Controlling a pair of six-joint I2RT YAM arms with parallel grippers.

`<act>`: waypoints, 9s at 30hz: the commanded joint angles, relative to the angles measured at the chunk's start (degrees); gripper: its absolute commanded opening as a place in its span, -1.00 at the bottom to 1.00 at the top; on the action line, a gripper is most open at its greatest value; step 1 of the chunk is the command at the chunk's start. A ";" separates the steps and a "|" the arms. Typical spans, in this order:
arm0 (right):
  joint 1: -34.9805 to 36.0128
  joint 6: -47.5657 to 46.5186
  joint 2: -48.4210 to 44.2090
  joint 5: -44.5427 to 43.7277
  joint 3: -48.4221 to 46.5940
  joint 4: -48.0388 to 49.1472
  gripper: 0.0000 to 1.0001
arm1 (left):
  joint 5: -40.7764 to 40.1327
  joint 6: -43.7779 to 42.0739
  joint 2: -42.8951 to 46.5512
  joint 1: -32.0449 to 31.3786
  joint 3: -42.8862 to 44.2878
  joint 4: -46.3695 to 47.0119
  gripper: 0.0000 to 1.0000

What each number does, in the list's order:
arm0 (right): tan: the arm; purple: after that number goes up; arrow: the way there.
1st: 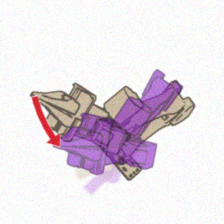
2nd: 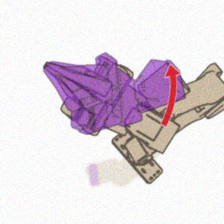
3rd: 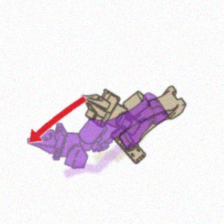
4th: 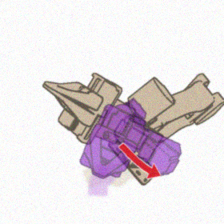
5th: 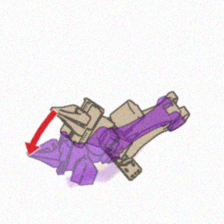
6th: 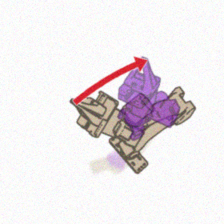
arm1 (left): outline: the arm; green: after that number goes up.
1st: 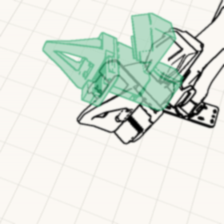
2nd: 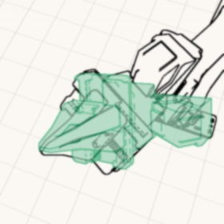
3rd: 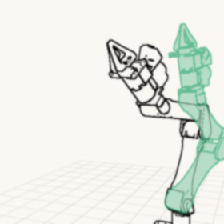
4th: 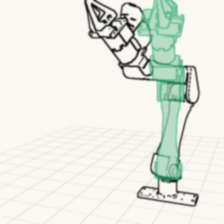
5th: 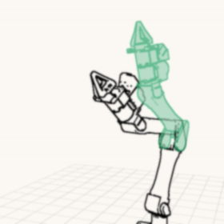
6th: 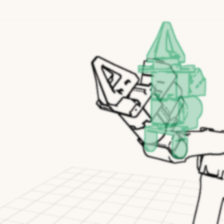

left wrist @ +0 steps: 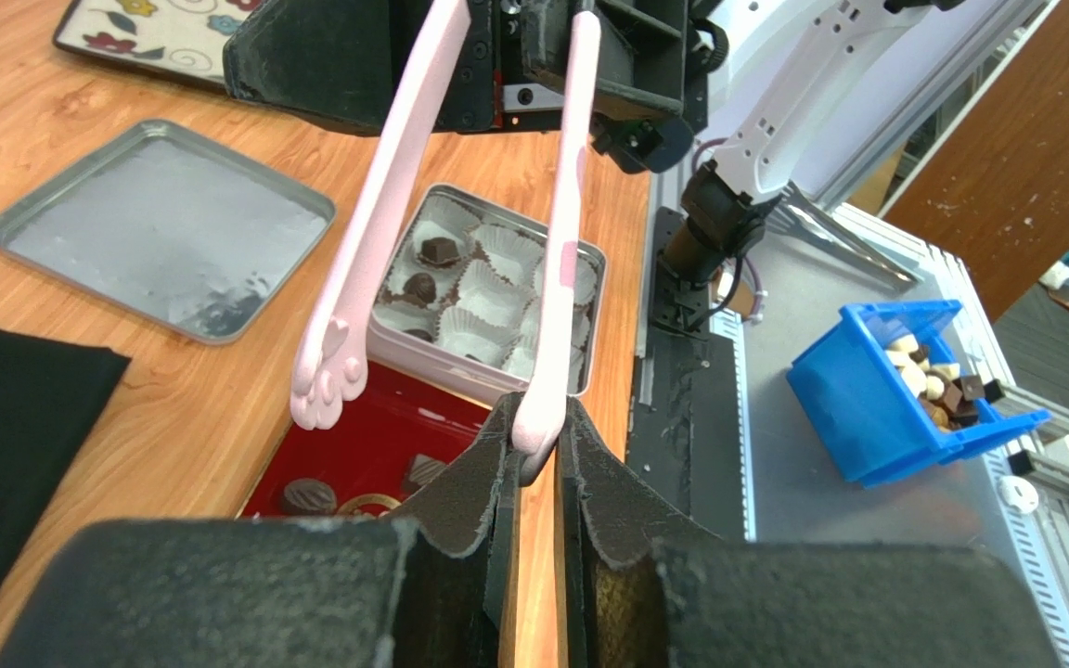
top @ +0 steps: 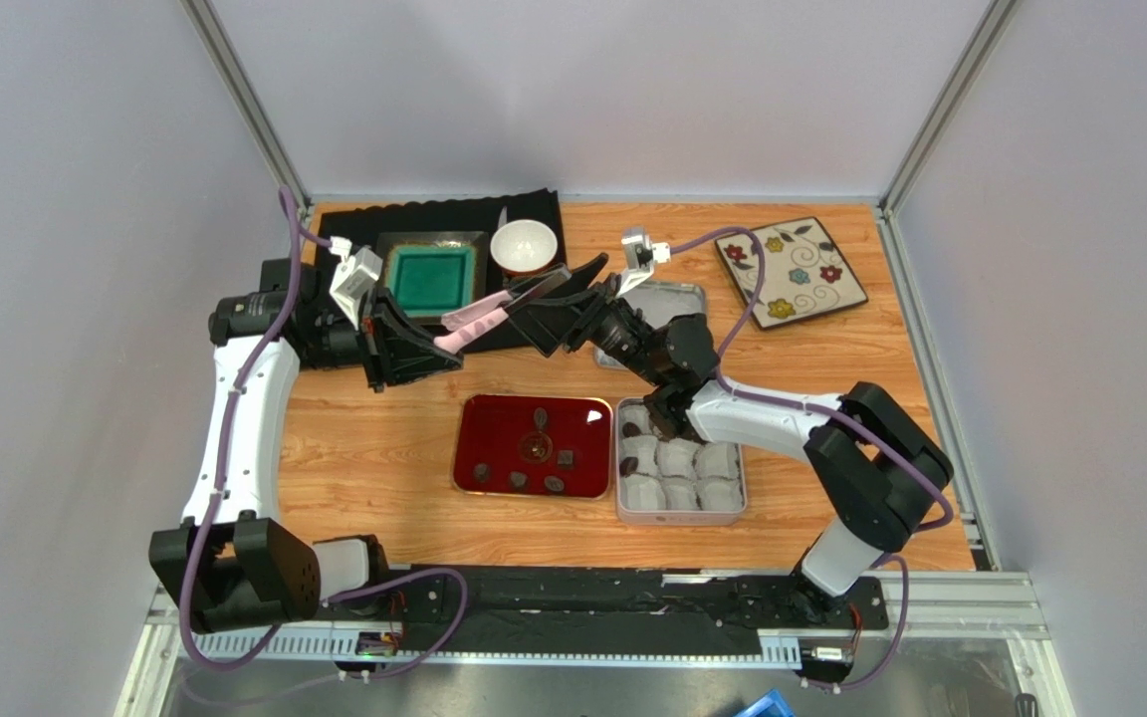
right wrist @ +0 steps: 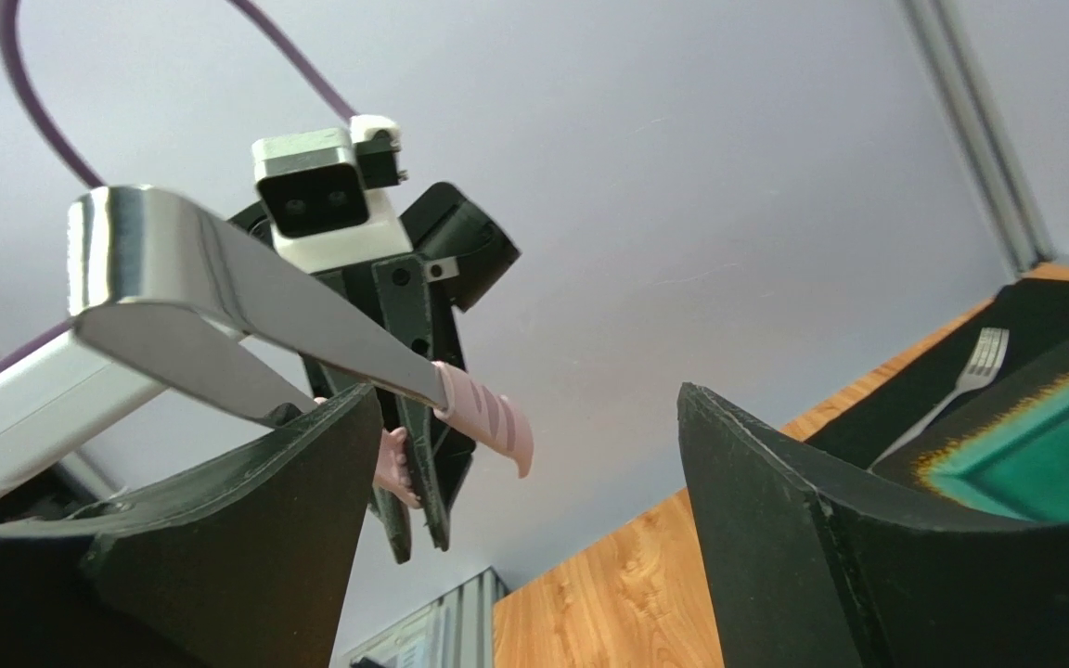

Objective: Pack the chocolate
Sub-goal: Adjust the clamp, then pick up the fake chocolate from the plate.

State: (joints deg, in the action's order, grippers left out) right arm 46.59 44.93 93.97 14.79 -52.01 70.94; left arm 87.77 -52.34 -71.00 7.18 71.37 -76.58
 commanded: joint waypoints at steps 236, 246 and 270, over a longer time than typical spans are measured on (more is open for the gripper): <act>0.26 -2.42 -8.62 15.19 -5.04 0.41 -1.00 | 13.22 29.84 11.68 -2.00 -6.95 22.17 0.36; 0.52 -32.85 -25.05 5.70 -6.35 -46.47 -1.00 | 7.52 35.02 12.11 0.11 -10.19 30.51 0.81; 15.37 -43.17 -10.13 -30.87 -5.56 -69.36 -1.00 | -23.17 32.22 -7.48 4.51 -26.64 40.89 0.80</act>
State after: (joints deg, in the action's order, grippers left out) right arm 61.84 -1.52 82.24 -13.19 -56.18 -0.43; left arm 66.96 -16.84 -77.28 10.72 45.34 -37.30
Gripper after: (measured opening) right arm 0.239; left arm 0.901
